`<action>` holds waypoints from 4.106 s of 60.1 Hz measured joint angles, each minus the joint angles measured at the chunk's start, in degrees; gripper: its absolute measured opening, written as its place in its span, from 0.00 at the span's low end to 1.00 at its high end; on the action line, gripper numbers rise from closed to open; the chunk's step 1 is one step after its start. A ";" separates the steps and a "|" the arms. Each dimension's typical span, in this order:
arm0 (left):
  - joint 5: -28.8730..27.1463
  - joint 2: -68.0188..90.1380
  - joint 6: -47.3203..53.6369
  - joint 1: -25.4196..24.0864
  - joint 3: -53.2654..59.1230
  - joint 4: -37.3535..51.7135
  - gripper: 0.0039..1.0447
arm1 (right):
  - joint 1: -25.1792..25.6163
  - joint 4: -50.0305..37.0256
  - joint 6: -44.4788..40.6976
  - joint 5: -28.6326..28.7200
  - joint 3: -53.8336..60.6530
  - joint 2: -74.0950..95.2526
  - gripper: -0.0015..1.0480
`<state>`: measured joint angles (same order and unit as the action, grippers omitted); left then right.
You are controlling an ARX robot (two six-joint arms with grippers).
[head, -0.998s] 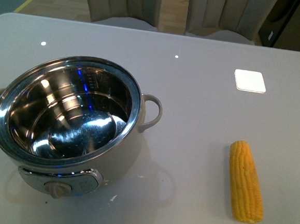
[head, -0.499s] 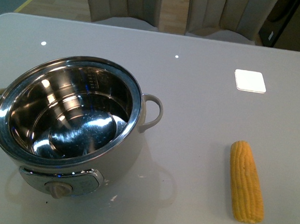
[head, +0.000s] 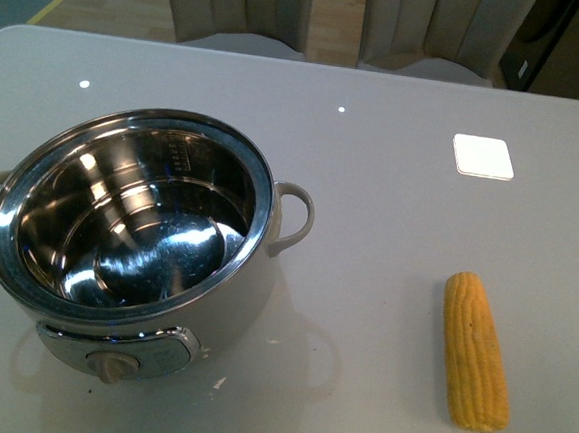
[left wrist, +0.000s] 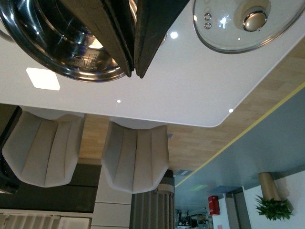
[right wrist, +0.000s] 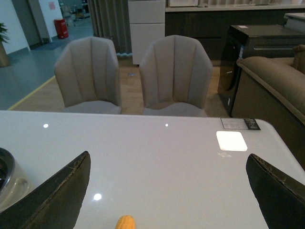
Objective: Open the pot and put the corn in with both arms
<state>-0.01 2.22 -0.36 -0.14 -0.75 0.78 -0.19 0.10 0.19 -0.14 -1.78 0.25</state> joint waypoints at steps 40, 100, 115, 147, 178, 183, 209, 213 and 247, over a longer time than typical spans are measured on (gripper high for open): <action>0.00 -1.86 0.02 0.00 0.00 -0.72 0.82 | 0.00 0.00 0.00 0.02 0.00 0.00 0.91; 0.00 -1.90 0.11 0.00 0.00 -0.76 0.93 | -16.31 -12.59 20.20 -7.87 -18.51 86.16 0.91; 0.00 -1.90 0.11 0.00 0.00 -0.76 0.93 | -17.00 -19.32 21.97 -8.31 -25.40 104.15 0.91; 0.00 -1.90 0.11 0.00 0.00 -0.76 0.93 | -14.99 -22.16 19.67 -6.73 -35.54 123.08 0.90; 0.00 -1.90 0.11 0.00 0.00 -0.76 0.93 | -16.33 -20.02 18.47 -5.38 -34.97 122.84 0.27; 0.00 -1.90 0.11 0.00 0.00 -0.76 0.93 | -16.22 -20.17 18.67 -4.50 -33.27 118.64 0.24; 0.00 -1.90 0.11 0.00 0.00 -0.76 0.93 | -23.52 -14.19 26.84 7.06 -36.06 94.75 0.22; 0.00 -1.90 0.11 0.00 0.00 -0.76 0.93 | -25.00 -13.68 29.38 8.13 -38.80 94.53 0.22; 0.00 -1.90 0.11 0.00 0.00 -0.76 0.93 | -30.51 -15.02 43.85 14.08 -50.07 104.00 0.20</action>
<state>-0.01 0.32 -0.25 -0.14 -0.75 0.01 -30.70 -14.92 44.03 13.93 -51.86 104.25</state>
